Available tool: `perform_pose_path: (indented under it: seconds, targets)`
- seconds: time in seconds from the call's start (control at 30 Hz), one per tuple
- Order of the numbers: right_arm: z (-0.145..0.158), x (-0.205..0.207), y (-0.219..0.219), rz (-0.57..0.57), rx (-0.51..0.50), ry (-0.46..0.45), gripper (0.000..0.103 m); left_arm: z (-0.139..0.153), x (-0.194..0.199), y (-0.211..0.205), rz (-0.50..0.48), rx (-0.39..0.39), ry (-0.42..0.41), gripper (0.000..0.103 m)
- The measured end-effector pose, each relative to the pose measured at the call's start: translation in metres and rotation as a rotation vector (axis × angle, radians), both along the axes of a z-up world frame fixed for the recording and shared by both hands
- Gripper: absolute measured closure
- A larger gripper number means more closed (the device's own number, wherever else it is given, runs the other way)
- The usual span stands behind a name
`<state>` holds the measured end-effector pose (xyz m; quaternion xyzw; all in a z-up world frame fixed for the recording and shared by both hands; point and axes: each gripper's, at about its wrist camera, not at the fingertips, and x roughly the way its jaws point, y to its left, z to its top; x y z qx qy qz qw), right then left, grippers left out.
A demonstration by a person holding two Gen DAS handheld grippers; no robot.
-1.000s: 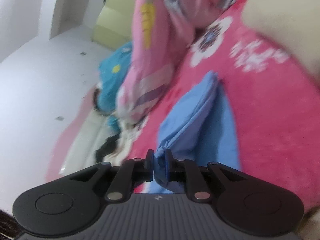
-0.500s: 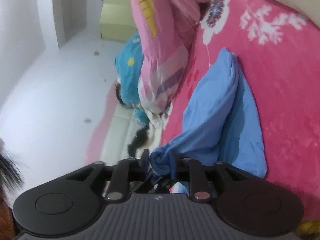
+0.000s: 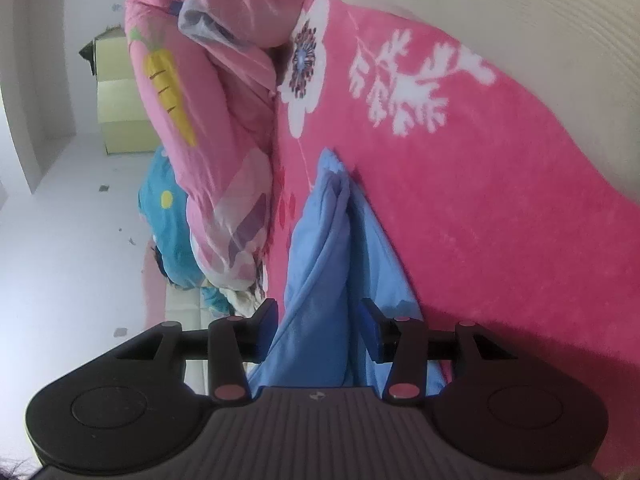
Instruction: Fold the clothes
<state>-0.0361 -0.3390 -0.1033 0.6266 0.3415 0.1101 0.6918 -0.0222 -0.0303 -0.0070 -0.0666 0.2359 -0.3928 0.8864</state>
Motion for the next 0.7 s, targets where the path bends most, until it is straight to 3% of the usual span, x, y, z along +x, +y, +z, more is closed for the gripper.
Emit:
perform_pose_path:
  seconds: [0.17,0.3,0.4,0.43,0.47,0.7]
  targets:
    - [0.016,0.012,0.02,0.036,-0.075,0.027,0.047,-0.001,-0.002,-0.002,-0.021,-0.023,-0.011,0.096]
    - [0.012,0.041,0.034,0.033,-0.141,0.089,0.048,-0.003,-0.008,-0.004,-0.042,-0.031,-0.031,0.096]
    - [0.012,0.065,0.038,0.043,-0.209,0.06,0.065,-0.003,-0.013,-0.002,-0.046,-0.038,-0.055,0.096]
    - [0.012,0.072,0.039,0.043,-0.227,0.053,0.085,-0.003,-0.014,0.0,-0.04,-0.047,-0.059,0.096]
    - [0.016,0.079,0.042,0.051,-0.243,0.036,0.094,-0.003,-0.015,0.004,-0.03,-0.058,-0.061,0.096]
    - [0.082,0.122,0.108,0.196,-0.402,-0.135,0.095,0.011,-0.018,0.059,0.135,-0.19,-0.084,0.096]
